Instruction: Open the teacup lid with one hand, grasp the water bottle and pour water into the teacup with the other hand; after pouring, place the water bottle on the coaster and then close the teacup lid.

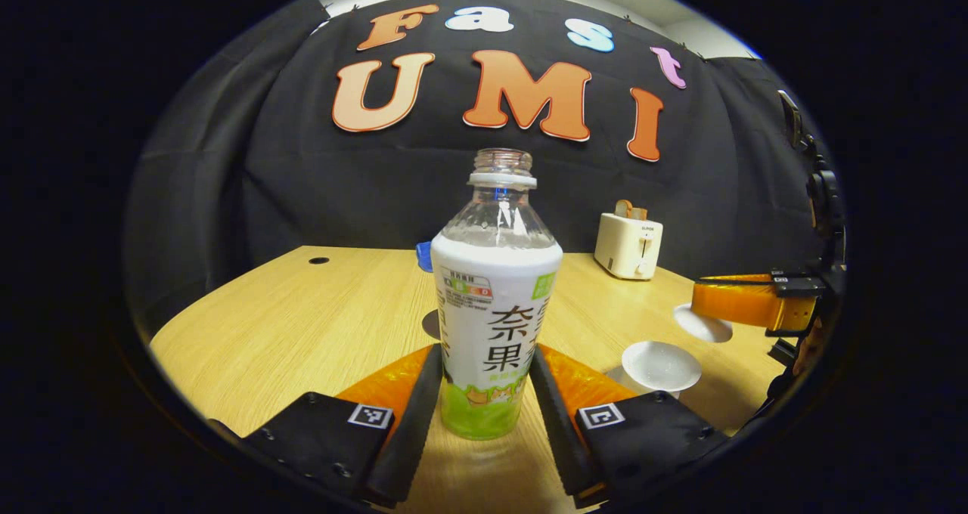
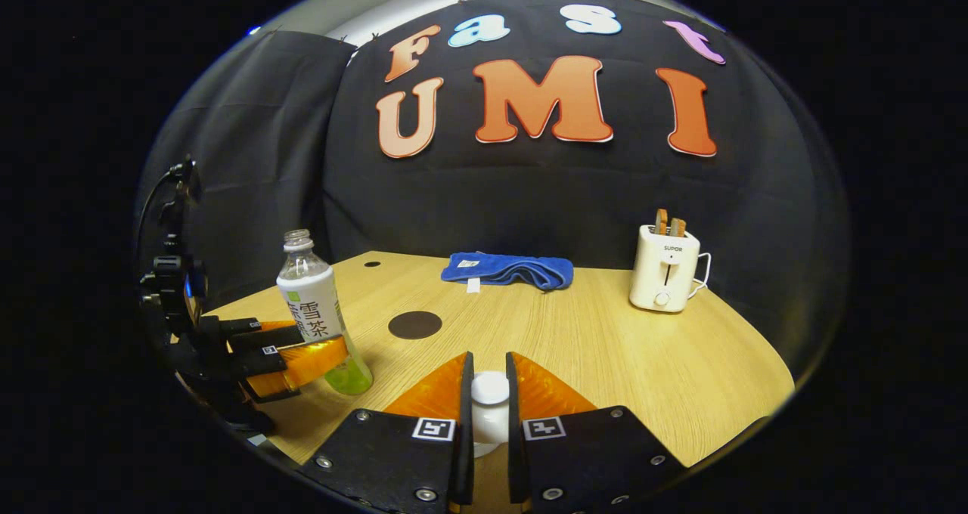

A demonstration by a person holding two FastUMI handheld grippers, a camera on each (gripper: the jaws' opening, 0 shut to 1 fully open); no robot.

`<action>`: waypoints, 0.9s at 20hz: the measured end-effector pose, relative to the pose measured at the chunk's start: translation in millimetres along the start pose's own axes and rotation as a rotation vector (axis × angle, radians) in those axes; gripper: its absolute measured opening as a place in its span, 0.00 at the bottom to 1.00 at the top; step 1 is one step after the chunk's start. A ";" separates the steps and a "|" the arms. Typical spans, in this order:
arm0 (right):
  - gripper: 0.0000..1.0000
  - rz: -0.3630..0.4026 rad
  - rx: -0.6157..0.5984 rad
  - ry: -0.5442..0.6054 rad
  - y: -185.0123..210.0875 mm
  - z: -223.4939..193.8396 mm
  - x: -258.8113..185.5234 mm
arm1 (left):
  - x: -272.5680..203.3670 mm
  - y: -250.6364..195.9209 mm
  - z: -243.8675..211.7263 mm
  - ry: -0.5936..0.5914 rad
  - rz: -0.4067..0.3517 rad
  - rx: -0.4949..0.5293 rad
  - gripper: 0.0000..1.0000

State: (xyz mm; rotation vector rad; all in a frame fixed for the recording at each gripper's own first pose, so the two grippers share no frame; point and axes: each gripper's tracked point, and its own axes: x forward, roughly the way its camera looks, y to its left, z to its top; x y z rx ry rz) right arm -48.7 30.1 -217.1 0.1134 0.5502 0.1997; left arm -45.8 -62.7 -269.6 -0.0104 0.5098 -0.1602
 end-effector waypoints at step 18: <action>0.18 -0.107 0.029 -0.069 -54.0 17.3 -24.1 | 10.3 -0.9 13.7 0.003 0.079 0.741 0.64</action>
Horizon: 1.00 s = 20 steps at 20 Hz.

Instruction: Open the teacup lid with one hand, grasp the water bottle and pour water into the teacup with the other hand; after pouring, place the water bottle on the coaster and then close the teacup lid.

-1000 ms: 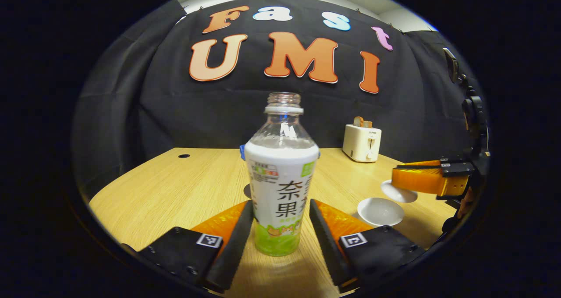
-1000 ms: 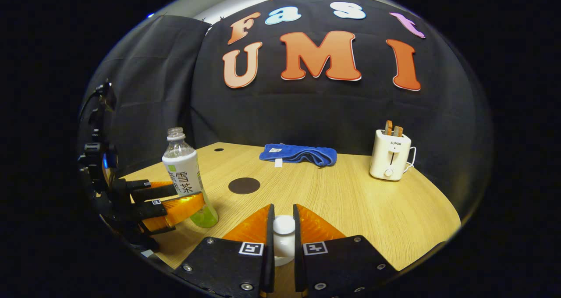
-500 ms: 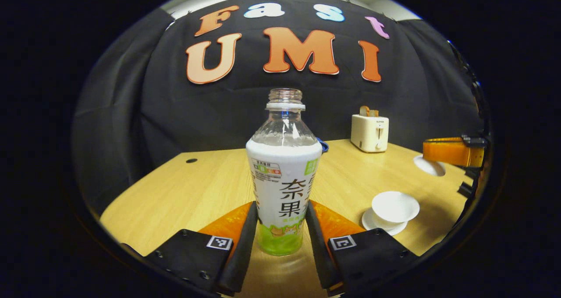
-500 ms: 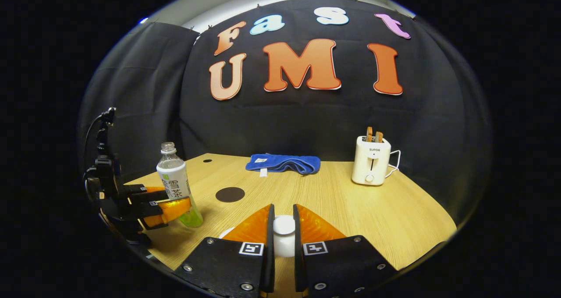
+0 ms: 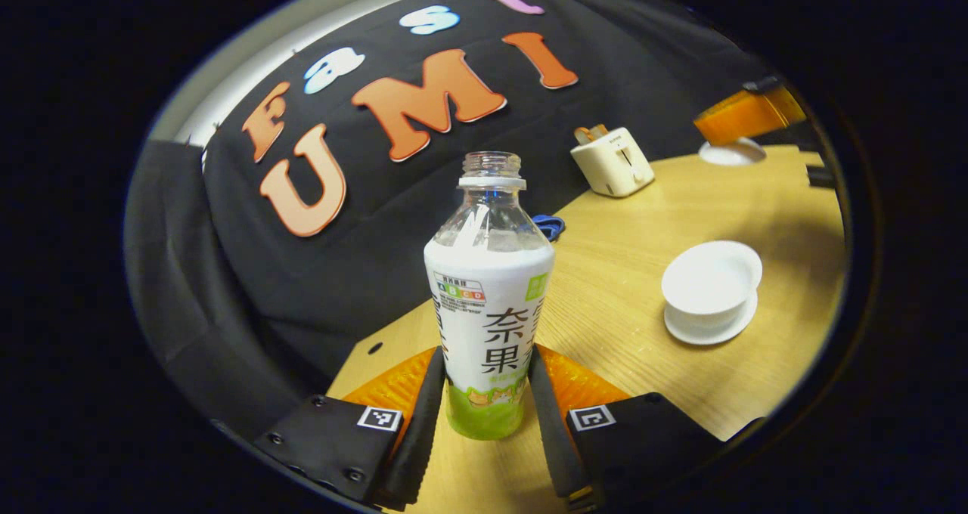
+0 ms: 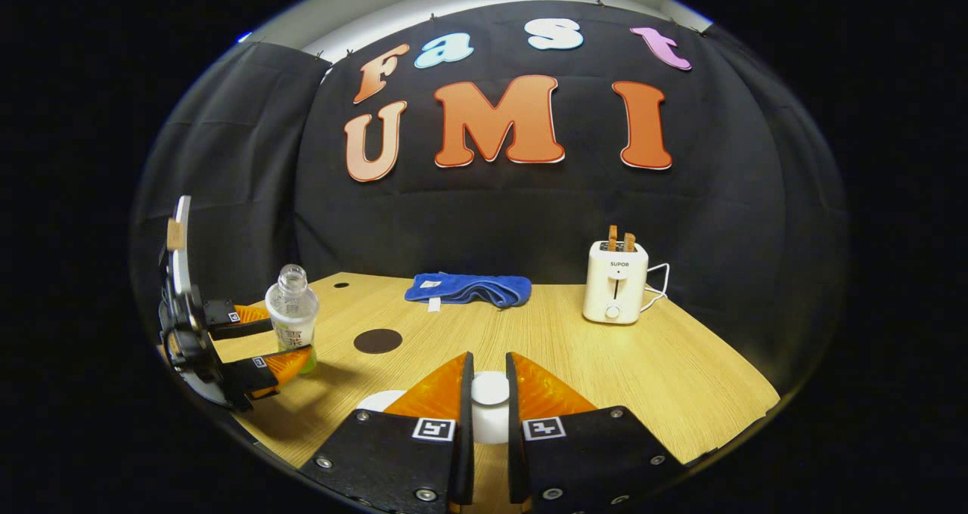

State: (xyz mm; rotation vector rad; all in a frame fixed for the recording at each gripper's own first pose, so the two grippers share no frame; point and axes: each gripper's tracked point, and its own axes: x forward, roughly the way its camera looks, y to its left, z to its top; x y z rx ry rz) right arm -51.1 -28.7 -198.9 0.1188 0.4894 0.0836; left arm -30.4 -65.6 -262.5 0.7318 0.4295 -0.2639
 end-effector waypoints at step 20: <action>0.18 -0.065 0.006 0.011 -40.9 -16.7 -14.2 | 1.1 -30.4 8.4 -0.033 -0.079 0.821 0.64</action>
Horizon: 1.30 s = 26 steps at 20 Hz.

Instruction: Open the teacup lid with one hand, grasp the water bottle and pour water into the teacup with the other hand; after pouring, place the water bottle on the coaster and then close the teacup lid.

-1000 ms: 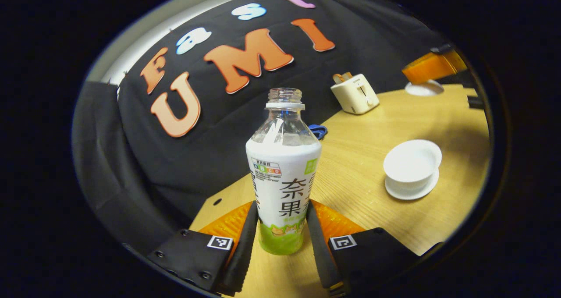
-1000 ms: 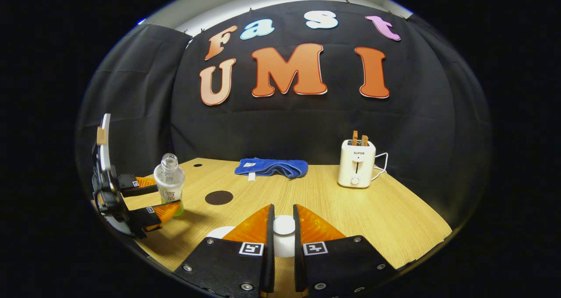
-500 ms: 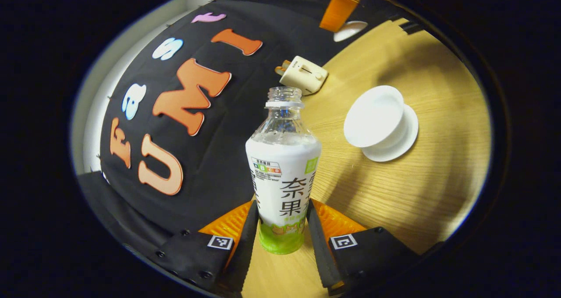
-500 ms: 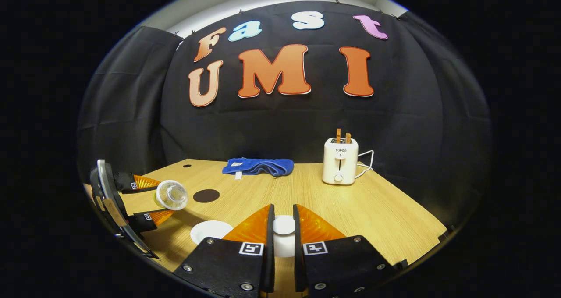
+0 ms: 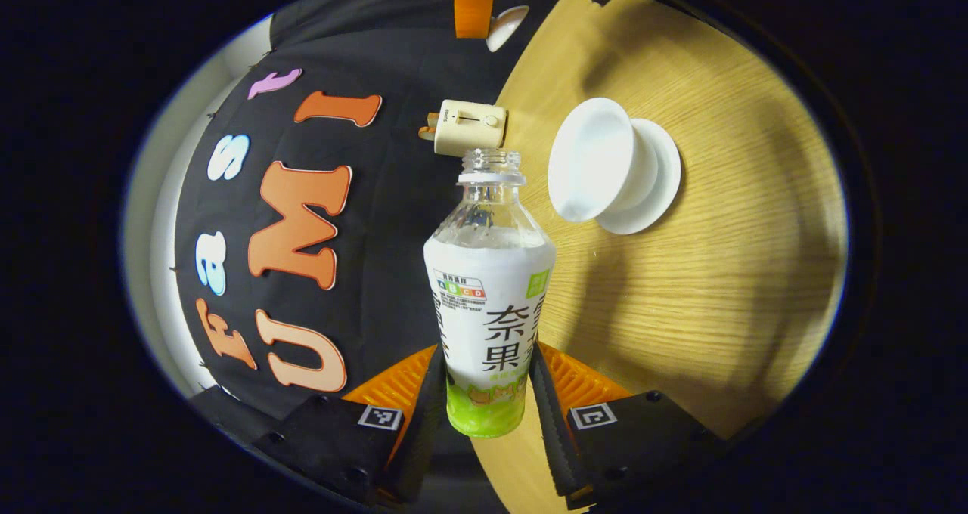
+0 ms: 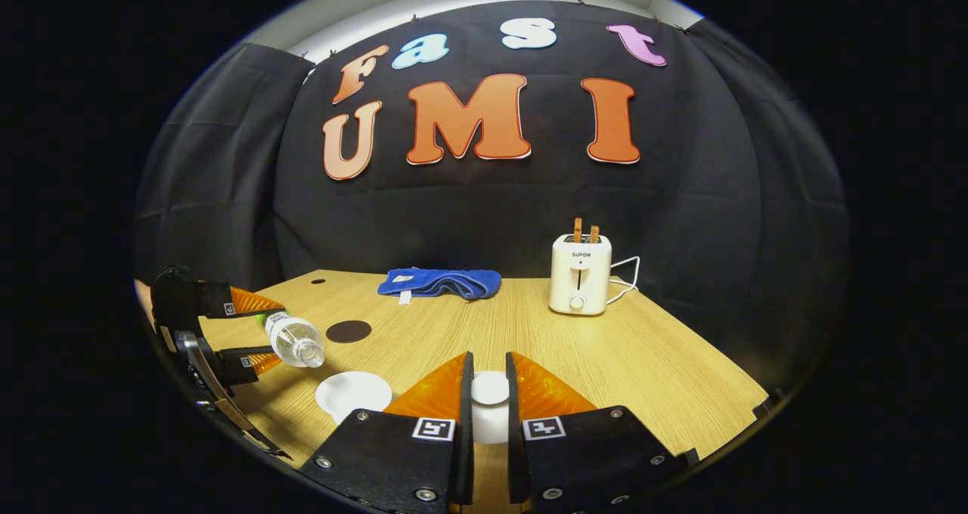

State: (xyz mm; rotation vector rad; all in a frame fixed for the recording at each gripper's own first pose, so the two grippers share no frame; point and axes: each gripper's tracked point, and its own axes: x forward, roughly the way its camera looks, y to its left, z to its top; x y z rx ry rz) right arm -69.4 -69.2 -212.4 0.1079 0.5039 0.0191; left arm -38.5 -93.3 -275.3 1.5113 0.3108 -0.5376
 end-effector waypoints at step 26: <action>0.18 0.046 -0.002 0.001 -3.7 -5.6 -4.3 | -3.4 62.8 -3.4 0.013 0.099 0.459 0.64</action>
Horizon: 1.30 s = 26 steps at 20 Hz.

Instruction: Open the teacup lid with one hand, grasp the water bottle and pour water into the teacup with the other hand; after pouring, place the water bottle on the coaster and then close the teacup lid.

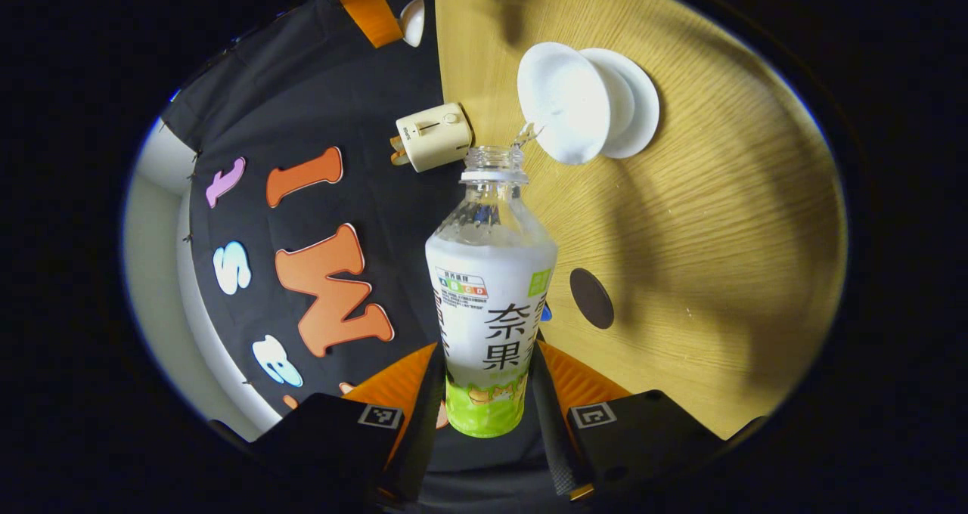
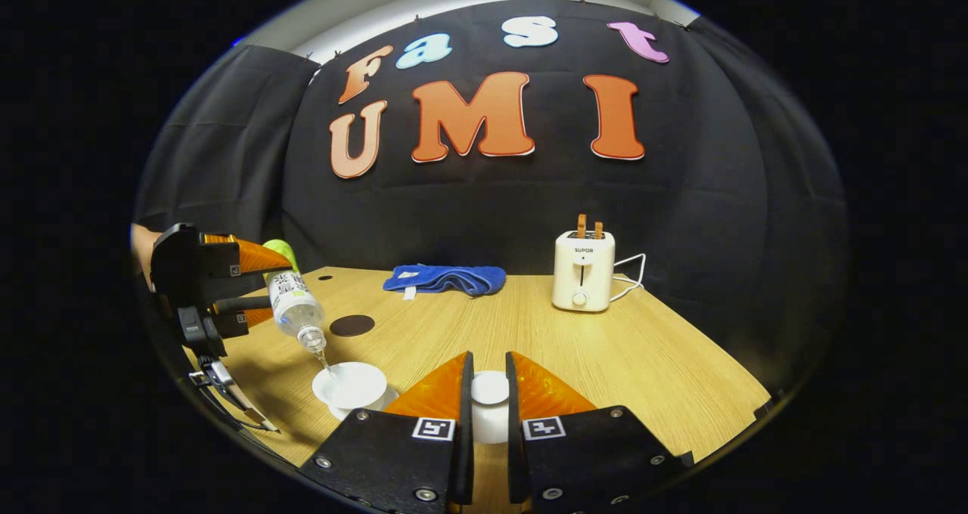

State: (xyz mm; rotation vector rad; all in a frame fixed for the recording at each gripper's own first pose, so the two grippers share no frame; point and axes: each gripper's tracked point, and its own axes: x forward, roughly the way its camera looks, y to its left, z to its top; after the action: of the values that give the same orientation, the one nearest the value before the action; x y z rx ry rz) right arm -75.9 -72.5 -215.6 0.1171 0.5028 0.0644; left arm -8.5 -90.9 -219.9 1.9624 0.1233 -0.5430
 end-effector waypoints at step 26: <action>0.18 0.074 -0.023 -0.023 14.1 4.3 -16.1 | -1.6 33.9 32.0 -0.086 0.087 0.209 0.63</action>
State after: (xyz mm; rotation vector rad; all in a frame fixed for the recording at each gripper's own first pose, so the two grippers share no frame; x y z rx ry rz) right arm -88.3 -60.4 -202.4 0.1139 0.4741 0.1410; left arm -9.2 -134.1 -202.1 2.1314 -0.0762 -0.6019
